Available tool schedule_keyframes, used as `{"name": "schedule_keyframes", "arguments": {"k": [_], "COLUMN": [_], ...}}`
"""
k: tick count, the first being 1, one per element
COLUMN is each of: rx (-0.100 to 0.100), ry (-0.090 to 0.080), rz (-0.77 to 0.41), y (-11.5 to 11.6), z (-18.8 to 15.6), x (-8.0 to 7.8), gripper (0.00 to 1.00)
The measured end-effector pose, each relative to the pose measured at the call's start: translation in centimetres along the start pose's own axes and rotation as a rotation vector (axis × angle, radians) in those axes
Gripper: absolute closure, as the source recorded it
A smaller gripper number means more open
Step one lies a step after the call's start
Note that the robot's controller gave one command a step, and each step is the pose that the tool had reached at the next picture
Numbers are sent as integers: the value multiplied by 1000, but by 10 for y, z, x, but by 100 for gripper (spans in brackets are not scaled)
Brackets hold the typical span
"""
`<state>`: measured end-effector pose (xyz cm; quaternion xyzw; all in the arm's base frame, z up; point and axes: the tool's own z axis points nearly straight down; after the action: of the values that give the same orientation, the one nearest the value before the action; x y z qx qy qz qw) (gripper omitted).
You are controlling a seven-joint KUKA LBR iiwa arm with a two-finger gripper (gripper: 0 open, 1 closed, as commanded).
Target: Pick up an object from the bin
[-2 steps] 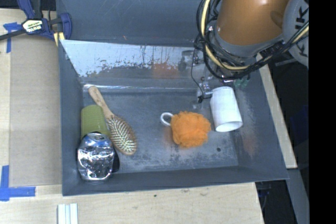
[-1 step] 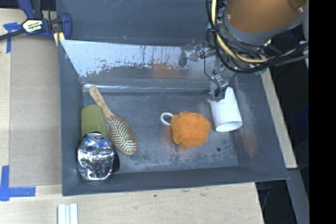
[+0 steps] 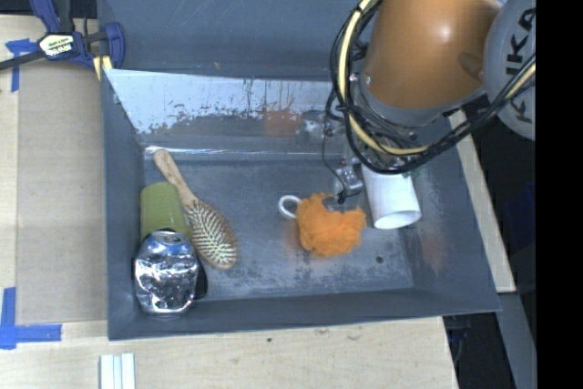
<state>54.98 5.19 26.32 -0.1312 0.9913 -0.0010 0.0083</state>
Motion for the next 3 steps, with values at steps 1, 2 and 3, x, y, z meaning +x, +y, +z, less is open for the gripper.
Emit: {"name": "schedule_keyframes", "arguments": {"k": [1,2,3], "rx": [0,3,1], "ry": [3,9,2], "rz": [467,537,531], "y": [-23,-84,-80], "z": [106,175,171], "x": [32,54,51], "gripper": [0,0,100]}}
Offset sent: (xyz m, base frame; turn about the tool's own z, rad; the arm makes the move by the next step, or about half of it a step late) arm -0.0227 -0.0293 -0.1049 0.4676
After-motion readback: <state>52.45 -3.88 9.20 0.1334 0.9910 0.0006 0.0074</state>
